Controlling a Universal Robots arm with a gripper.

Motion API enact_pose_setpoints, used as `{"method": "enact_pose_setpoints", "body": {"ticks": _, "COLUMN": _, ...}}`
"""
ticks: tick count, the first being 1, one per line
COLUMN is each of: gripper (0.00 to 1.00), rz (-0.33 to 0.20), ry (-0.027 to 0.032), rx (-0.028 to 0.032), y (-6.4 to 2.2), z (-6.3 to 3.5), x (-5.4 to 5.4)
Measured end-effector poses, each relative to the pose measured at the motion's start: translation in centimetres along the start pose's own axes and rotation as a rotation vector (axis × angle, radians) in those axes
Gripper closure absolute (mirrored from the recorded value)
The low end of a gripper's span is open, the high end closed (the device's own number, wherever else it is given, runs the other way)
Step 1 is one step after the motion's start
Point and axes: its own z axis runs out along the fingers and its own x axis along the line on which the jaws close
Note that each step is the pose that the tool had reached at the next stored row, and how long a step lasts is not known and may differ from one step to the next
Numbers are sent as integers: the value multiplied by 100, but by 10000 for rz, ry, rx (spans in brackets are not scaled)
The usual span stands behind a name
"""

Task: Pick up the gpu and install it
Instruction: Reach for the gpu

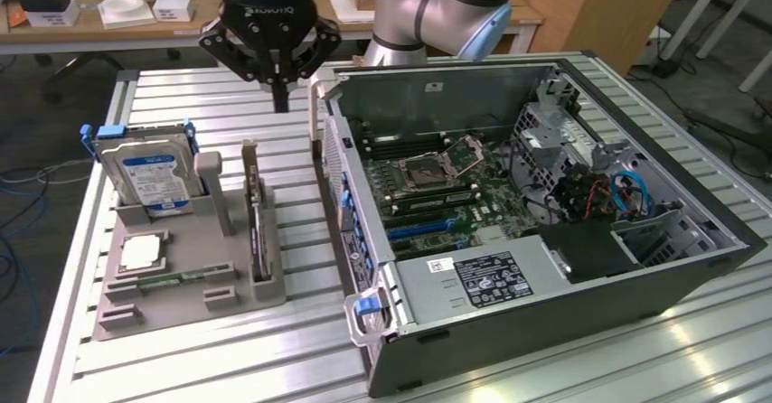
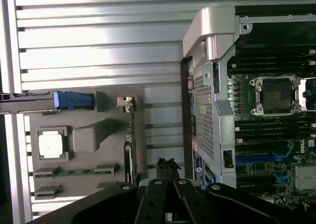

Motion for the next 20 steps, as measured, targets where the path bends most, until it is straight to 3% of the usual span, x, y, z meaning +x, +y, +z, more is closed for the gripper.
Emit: {"method": "enact_pose_setpoints", "body": {"ticks": 20, "gripper": 90, "rz": 1, "ry": 1, "rx": 1, "y": -17, "z": -6, "x": 188}}
